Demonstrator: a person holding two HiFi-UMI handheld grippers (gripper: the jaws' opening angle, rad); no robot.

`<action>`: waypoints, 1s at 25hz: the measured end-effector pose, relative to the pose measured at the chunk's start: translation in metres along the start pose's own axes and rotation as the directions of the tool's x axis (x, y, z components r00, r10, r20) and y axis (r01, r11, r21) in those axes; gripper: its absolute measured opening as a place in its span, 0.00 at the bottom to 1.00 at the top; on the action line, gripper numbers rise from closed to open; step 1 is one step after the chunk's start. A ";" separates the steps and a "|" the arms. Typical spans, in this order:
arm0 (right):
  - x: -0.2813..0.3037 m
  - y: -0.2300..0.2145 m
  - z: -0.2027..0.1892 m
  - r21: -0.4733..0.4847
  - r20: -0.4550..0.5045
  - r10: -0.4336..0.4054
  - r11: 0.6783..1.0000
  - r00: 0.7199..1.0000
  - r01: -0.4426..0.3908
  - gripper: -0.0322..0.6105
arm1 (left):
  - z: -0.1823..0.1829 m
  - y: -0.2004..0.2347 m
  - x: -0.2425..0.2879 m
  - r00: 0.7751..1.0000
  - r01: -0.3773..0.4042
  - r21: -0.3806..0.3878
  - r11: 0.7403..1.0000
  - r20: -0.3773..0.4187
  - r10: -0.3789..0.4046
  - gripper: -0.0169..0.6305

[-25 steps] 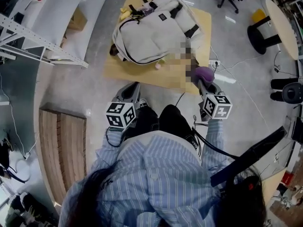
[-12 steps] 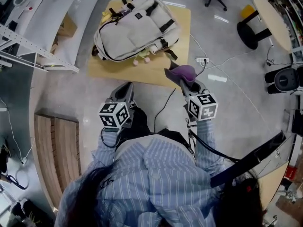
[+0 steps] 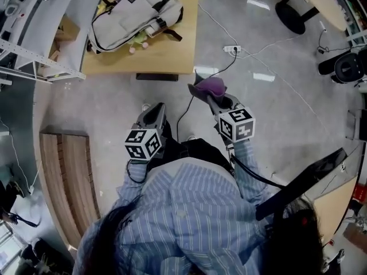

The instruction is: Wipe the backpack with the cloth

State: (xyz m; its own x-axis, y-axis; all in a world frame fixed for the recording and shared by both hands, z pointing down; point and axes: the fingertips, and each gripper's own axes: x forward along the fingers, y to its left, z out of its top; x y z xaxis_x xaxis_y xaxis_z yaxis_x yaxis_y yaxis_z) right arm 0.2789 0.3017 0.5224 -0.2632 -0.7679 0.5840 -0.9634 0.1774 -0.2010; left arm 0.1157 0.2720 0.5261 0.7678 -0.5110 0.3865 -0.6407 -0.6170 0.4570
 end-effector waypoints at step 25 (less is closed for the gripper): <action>-0.017 0.112 -0.023 -0.026 0.033 0.139 0.990 0.990 -0.138 0.13 | -0.015 0.020 -0.113 0.990 -0.126 0.026 0.992 0.066 0.124 0.06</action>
State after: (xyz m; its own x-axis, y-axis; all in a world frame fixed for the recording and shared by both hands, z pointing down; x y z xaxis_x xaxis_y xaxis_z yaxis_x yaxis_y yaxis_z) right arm 0.1744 0.3488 0.5087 -0.3928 -0.7554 0.5245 -0.9188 0.2976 -0.2594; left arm 0.0157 0.3262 0.5032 0.6813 -0.6220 0.3861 -0.7317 -0.5630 0.3842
